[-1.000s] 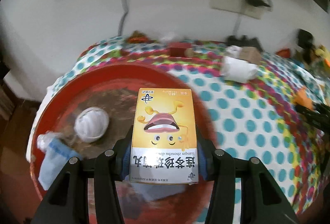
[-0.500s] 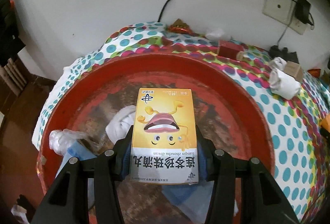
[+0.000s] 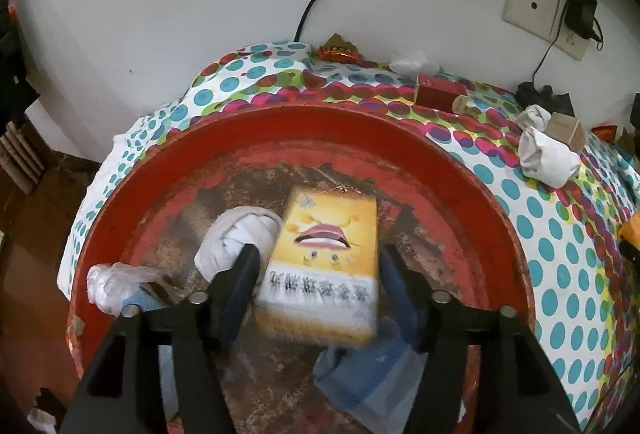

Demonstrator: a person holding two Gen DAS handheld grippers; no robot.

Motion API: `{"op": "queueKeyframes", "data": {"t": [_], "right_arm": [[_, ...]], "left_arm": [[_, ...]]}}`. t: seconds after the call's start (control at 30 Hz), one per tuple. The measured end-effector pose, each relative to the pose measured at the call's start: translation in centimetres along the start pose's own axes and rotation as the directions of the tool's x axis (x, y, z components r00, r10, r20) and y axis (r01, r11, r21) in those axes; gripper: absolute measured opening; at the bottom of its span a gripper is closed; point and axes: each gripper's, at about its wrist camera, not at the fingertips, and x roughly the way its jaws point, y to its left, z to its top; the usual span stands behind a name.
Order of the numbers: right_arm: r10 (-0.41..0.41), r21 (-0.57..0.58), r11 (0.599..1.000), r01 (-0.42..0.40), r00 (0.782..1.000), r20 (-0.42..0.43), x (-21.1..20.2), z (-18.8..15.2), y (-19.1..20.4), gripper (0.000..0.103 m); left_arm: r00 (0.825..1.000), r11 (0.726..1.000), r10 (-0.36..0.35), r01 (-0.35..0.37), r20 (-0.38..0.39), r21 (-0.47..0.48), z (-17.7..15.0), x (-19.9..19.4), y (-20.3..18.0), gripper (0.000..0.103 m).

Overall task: Organize objects
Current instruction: 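Carry the yellow medicine box to the red tray with the left gripper, then open the left gripper and lift it away from the yellow box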

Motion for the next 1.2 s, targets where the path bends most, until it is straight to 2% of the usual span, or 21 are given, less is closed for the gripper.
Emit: {"op": "queueKeyframes", "data": {"t": [0.2,0.3,0.37,0.47,0.63,0.7,0.8,0.97,1.07,1.2], "right_arm": [[-0.001,0.000,1.000,0.001,1.000,0.000,0.0,0.0,0.1,0.058],[-0.002,0.000,1.000,0.002,1.000,0.000,0.0,0.0,0.1,0.058],[-0.002,0.000,1.000,0.002,1.000,0.000,0.0,0.0,0.2,0.058],[-0.003,0.000,1.000,0.003,1.000,0.000,0.0,0.0,0.2,0.058],[-0.004,-0.001,1.000,0.004,1.000,0.000,0.0,-0.1,0.3,0.058],[-0.007,-0.003,1.000,0.007,1.000,0.001,-0.1,-0.1,0.4,0.057],[-0.011,-0.008,1.000,0.011,1.000,0.002,-0.1,0.0,0.3,0.056],[-0.048,0.011,0.999,0.048,0.999,0.002,-0.3,-0.1,0.6,0.056],[-0.043,0.020,0.999,0.043,0.999,-0.001,-0.7,-0.6,2.0,0.056],[0.005,-0.012,1.000,-0.005,1.000,0.009,-2.0,-1.0,5.5,0.055]], "left_arm": [[0.999,1.000,-0.004,0.004,0.033,-0.002,-0.8,-1.4,-0.2,0.069],[0.997,1.000,0.010,-0.010,0.071,-0.003,-1.7,-2.5,-0.4,0.070],[0.995,1.000,0.027,-0.026,0.097,-0.009,-2.5,-3.4,-0.6,0.076],[0.989,0.999,0.042,-0.038,0.141,-0.030,-4.0,-4.8,-0.6,0.077],[0.980,0.995,0.097,-0.091,0.174,-0.041,-6.0,-6.5,-0.2,0.078],[0.968,0.989,0.149,-0.149,0.201,-0.017,-6.8,-7.3,0.1,0.081],[0.957,0.983,0.183,-0.181,0.224,-0.031,-7.8,-8.1,1.3,0.088],[0.953,0.978,0.208,-0.195,0.222,-0.078,-8.8,-8.1,3.6,0.089],[0.950,0.972,0.227,-0.207,0.214,-0.111,-8.8,-7.8,4.7,0.090],[0.950,0.968,0.235,-0.209,0.207,-0.139,-8.8,-7.9,5.8,0.090]]}}
